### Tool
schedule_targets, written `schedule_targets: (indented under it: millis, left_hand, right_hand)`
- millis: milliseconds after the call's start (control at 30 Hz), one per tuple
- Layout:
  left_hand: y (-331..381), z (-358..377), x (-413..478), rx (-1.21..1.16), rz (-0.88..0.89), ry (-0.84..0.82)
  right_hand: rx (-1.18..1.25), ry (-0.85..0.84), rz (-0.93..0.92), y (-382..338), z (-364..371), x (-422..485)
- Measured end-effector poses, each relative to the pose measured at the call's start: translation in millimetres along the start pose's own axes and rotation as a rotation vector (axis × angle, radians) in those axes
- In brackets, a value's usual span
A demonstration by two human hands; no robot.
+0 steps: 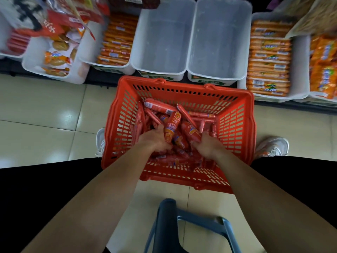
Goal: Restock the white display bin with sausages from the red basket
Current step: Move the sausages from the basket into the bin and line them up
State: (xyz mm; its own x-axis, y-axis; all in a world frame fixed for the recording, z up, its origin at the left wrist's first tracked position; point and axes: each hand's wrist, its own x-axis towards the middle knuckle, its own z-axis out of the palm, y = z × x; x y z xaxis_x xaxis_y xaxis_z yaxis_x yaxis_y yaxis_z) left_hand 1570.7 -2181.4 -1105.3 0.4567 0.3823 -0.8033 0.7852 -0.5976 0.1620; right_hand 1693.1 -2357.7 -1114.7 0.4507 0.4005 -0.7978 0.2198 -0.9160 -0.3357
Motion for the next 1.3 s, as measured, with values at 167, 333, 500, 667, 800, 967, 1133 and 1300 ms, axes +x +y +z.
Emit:
schedule_targets:
  millis: [167,333,500,667,800,967,1133,1300]
  left_hand:
    - [16.3,8.9,11.9,-0.035,-0.051,0.11]
    - [21.8,9.2,20.6,-0.27,-0.06,0.108]
    - [19.1,-2.9,19.7,-0.346,-0.032,0.041]
    - [6.5,-37.1,-7.5,-0.261,0.04,0.079]
    - [0.3,-73.0,-47.0,-0.226,0.077,0.168]
    - [-17.7,-106.8,-85.1,-0.262,0.106,0.307]
    - [-18.5,-147.5,-84.7,-0.322,0.118,0.472]
    - [-5.2,-191.2,-30.5,-0.436,0.099,0.585]
  right_hand:
    - [0.141,-0.072,-0.046,-5.9,6.6,7.9]
    - [0.301,-0.101,0.008,-3.2,8.4,20.0]
    - [0.146,-0.089,0.008,-9.2,1.8,21.8]
    - [0.035,-0.042,-0.083,-18.2,-27.1,-0.8]
    - [0.066,0.077,-0.183,-38.2,-62.7,-35.4]
    - [0.092,0.215,-0.287,-62.5,-90.7,-76.6]
    - [0.107,0.331,-0.328,-77.4,-113.1,-86.3]
    - [0.166,0.374,-0.319,-89.2,-127.0,-55.8]
